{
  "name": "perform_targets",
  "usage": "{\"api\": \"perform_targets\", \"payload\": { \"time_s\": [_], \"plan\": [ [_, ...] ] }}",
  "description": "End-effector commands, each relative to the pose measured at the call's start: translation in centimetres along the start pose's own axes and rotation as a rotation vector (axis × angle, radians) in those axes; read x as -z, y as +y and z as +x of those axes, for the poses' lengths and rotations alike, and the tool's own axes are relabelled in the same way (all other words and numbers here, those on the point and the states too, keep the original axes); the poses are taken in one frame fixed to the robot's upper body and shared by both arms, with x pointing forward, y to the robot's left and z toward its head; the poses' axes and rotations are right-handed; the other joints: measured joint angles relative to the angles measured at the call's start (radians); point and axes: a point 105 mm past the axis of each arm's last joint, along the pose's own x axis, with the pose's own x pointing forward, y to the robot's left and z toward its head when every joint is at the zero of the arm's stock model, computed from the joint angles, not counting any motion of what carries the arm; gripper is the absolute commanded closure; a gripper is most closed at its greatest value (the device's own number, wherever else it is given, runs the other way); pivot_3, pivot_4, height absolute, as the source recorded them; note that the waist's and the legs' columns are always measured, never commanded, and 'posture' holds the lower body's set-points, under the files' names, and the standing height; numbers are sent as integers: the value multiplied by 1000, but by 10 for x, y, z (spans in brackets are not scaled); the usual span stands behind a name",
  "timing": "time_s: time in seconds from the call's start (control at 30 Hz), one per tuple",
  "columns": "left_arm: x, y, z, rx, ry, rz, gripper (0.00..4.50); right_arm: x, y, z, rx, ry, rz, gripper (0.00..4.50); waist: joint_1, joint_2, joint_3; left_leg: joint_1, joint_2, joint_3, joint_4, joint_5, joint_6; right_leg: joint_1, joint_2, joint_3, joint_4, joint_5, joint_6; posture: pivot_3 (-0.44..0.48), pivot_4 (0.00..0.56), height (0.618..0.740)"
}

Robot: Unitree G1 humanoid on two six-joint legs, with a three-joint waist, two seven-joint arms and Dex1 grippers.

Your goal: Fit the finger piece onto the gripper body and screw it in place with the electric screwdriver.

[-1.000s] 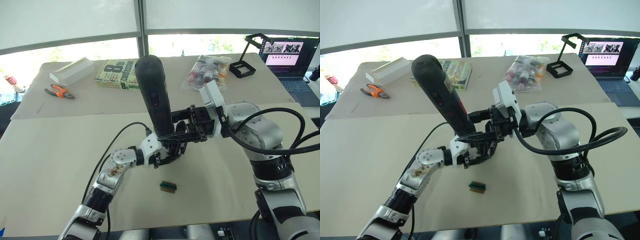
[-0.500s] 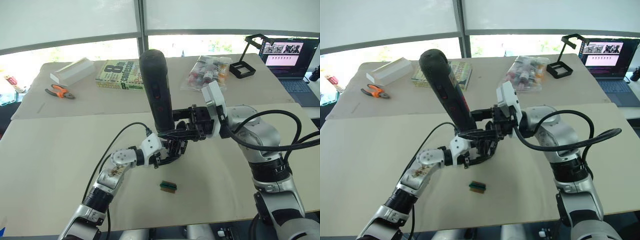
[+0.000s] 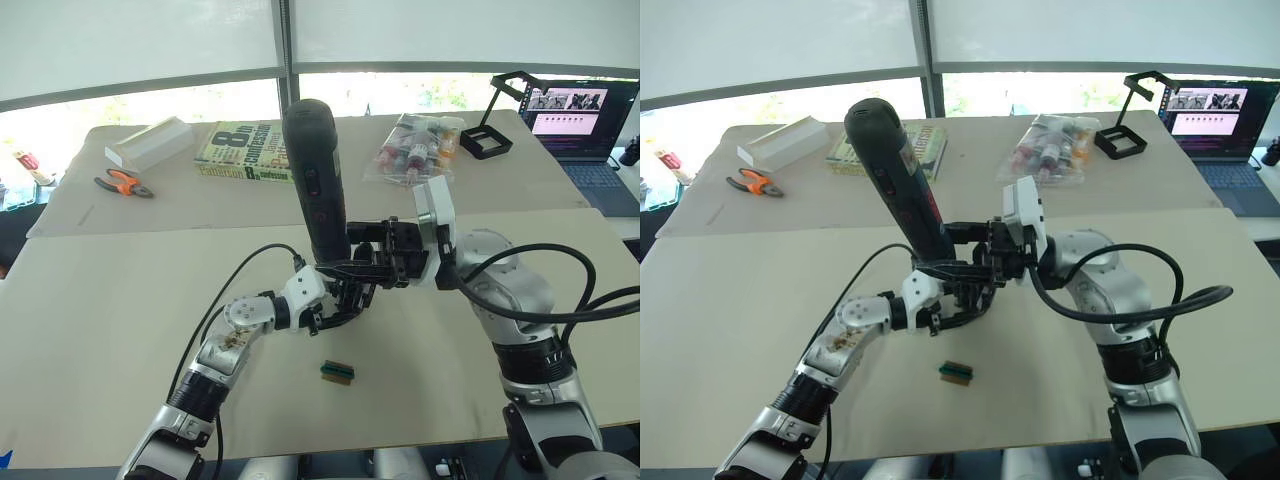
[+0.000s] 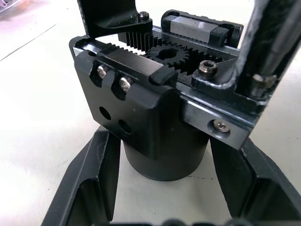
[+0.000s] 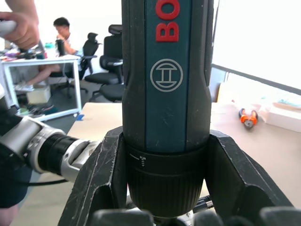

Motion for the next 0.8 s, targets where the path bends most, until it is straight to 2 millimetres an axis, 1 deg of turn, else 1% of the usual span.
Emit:
{"api": "perform_targets", "payload": {
  "time_s": [0.03,0.17,0.27,0.33,0.47,0.8],
  "plan": [
    [-23,9,1,-14,-65,74,2213,33,2,-6,57,83,97,2607,1,0,0,1,0,0,0,0,0,1,0,0,0,0,0,0,150,740],
    [-23,10,0,-15,-63,75,2213,37,1,-9,85,80,78,2607,2,0,0,6,0,0,-2,0,0,5,0,0,-3,0,0,0,150,740],
    [-23,10,-1,-15,-61,75,2213,37,1,-15,93,78,47,2607,2,0,0,14,1,0,-8,0,0,12,1,0,-12,0,0,0,150,740],
    [-23,10,-1,-15,-61,75,2213,36,1,-18,103,67,43,2607,2,0,0,14,1,0,-9,0,0,12,1,1,-13,0,0,0,150,740],
    [-23,12,-1,-17,-59,75,2213,38,9,-22,60,61,20,2607,3,0,0,14,1,0,-9,0,0,12,1,1,-13,0,0,0,150,740],
    [-22,11,0,-14,-60,76,2213,51,5,-17,75,98,108,2607,3,0,0,14,2,0,-10,0,0,12,2,1,-13,0,0,0,150,740]
  ]
}}
